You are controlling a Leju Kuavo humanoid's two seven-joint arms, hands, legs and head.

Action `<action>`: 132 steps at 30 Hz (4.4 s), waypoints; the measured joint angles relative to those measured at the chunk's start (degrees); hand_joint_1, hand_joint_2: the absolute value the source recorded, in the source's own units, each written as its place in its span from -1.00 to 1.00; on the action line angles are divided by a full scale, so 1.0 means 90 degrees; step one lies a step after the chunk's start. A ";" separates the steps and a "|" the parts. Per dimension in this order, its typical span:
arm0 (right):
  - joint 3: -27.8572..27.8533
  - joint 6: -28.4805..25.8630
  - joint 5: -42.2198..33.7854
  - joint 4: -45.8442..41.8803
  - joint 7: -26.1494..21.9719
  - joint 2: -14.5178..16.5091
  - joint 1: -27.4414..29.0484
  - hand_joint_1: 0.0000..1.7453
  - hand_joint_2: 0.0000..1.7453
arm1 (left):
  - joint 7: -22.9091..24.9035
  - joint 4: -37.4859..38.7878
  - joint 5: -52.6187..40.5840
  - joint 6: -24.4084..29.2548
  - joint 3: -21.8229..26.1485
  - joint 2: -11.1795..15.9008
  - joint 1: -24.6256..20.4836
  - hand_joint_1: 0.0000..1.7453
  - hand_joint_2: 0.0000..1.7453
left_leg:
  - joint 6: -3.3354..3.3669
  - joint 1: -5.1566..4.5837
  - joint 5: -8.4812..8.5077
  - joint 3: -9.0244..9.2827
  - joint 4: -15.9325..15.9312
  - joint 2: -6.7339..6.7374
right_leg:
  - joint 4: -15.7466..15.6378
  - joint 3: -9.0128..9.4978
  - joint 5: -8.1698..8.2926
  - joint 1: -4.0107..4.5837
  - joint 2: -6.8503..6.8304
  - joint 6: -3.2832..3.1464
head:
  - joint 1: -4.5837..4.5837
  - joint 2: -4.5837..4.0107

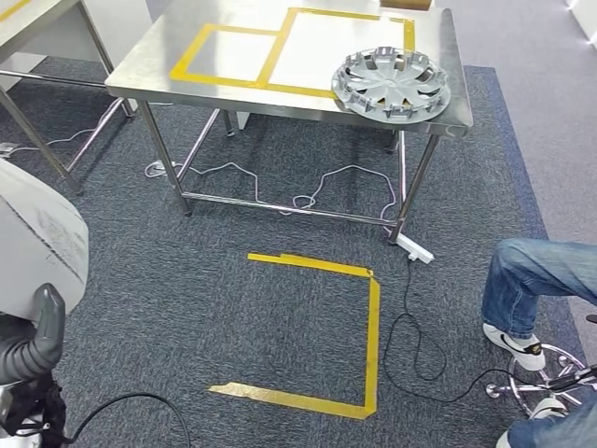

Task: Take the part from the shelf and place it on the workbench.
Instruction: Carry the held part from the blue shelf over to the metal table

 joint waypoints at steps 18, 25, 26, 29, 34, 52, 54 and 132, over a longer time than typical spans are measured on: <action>0.0000 0.0024 0.0026 -0.0001 -0.0011 -0.0002 -0.0006 -1.00 -1.00 | 0.0026 0.0084 0.0000 -0.0056 -0.0037 0.0038 -0.0073 1.00 1.00 | -0.0344 0.0009 -0.0409 -0.0638 0.1415 -0.0014 | -0.1864 0.1038 0.0804 -0.0014 0.0004 -0.0321 | -0.0066 0.0000; 0.0012 0.0054 0.0169 -0.0001 -0.0010 0.0001 -0.0025 -1.00 -1.00 | -0.0006 0.0082 0.0119 0.0012 0.0026 0.0066 0.0061 1.00 1.00 | -0.0139 -0.0020 -0.0003 -0.0047 0.0059 -0.0019 | -0.1848 0.1108 0.0650 0.0026 0.0001 -0.0126 | -0.0054 0.0000; 0.0019 0.0050 0.0198 -0.0001 -0.0008 0.0002 -0.0028 -1.00 -1.00 | -0.0035 0.0073 0.0185 0.0004 0.0070 0.0071 0.0109 1.00 1.00 | -0.0100 -0.0005 -0.0007 -0.0021 0.0033 -0.0017 | -0.1720 0.1046 0.0568 0.0024 -0.0002 -0.0101 | -0.0043 0.0000; 0.0031 0.0036 0.0247 0.0000 -0.0007 0.0007 -0.0027 -1.00 -1.00 | -0.0095 0.0052 0.0324 -0.0081 0.0212 0.0077 0.0222 1.00 1.00 | -0.0014 0.0010 -0.0050 0.0032 0.0010 -0.0014 | -0.0586 0.0408 0.0105 0.0002 -0.0002 -0.0052 | -0.0016 0.0000; 0.0032 0.0010 0.0250 0.0002 0.0014 0.0019 -0.0003 -1.00 -1.00 | -0.0109 0.0050 0.0371 -0.0159 0.0343 0.0064 0.0359 1.00 1.00 | -0.0035 0.0003 -0.0223 0.0247 0.0017 -0.0046 | -0.0795 0.0200 0.0766 -0.0009 -0.0008 -0.0061 | -0.0015 0.0000; 0.0034 0.0003 0.0266 0.0002 -0.0002 0.0073 -0.0014 -1.00 -1.00 | -0.0124 0.0032 0.0322 -0.0207 0.0480 0.0041 0.0420 1.00 1.00 | -0.0252 -0.0021 0.0057 -0.0170 0.0296 -0.0028 | -0.1784 0.1130 0.0605 0.0020 0.0002 -0.0216 | -0.0083 -0.0001; 0.0035 0.0004 0.0267 0.0002 -0.0009 0.0075 -0.0021 -1.00 -1.00 | -0.0126 0.0029 0.0320 -0.0207 0.0490 0.0039 0.0432 1.00 1.00 | -0.0188 -0.0038 -0.0007 -0.0148 0.0190 -0.0032 | -0.1802 0.1138 0.0594 0.0028 -0.0007 -0.0149 | -0.0083 -0.0001; 0.0020 0.0035 0.0140 0.0005 0.0068 0.0028 0.0001 -1.00 -1.00 | 0.0189 0.0427 -0.0057 -0.0257 -0.0250 0.0224 -0.0537 1.00 1.00 | -0.0144 -0.0050 -0.0355 0.0242 0.0242 -0.0067 | -0.1680 0.0605 0.0823 0.0092 -0.0002 -0.0255 | -0.0008 -0.0002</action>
